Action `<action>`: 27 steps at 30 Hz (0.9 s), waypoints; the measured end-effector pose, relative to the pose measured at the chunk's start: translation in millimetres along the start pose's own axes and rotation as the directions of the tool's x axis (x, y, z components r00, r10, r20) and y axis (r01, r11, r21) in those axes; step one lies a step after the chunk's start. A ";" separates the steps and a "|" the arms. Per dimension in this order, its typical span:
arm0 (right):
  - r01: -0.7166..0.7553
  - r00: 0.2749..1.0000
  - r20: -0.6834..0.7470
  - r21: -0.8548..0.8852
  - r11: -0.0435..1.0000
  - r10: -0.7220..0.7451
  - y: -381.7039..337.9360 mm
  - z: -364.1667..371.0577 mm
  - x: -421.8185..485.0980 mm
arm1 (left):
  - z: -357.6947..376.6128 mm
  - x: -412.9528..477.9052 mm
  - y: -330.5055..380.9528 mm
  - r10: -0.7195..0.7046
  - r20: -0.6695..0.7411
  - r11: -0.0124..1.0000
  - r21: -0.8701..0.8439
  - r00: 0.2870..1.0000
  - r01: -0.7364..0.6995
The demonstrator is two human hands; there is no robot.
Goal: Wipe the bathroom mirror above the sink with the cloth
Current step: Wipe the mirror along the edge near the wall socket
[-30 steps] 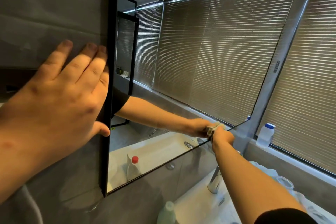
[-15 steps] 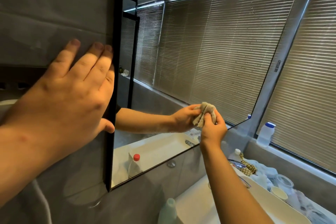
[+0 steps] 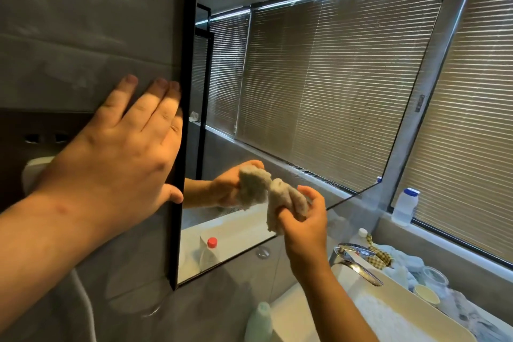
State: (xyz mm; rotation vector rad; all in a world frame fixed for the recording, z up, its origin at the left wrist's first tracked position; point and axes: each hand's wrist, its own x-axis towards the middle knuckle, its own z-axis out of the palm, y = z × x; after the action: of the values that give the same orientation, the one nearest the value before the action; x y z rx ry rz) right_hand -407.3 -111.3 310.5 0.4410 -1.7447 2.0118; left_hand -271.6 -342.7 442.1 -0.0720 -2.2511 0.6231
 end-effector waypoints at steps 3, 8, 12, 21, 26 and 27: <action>-0.141 0.987 0.098 0.140 0.980 0.128 -8.0 -14.5 13.3 | 2.0 2.5 3.9 0.011 0.038 0.999 0.043 0.999 -0.013; -0.186 0.970 -0.168 -0.037 0.982 0.177 12.9 -9.5 33.6 | 3.0 1.4 2.4 -0.002 0.006 0.995 0.099 1.000 0.002; 0.028 0.911 -0.389 -0.275 0.961 -0.138 22.3 9.2 26.4 | -1.6 1.2 2.7 -0.016 0.006 0.994 0.106 1.000 0.016; 0.409 0.815 -0.126 -0.568 0.714 -0.566 32.5 14.6 44.8 | -1.0 0.9 2.3 -0.010 0.041 0.996 0.093 0.999 0.006; -0.040 0.903 -0.418 -0.308 0.951 -0.098 14.3 -6.3 105.6 | -0.8 0.3 2.2 -0.008 0.044 0.995 0.104 0.999 0.004; -0.083 0.889 -0.454 -0.280 0.956 -0.055 12.5 -7.9 114.3 | -0.8 0.2 2.4 -0.008 0.045 0.994 0.106 0.999 0.003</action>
State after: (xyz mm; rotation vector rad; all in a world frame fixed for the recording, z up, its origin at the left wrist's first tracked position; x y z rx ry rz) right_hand -510.9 -91.4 356.8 -0.1398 -1.6944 1.6486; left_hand -271.5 -340.2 441.6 0.0015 -2.2567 0.7471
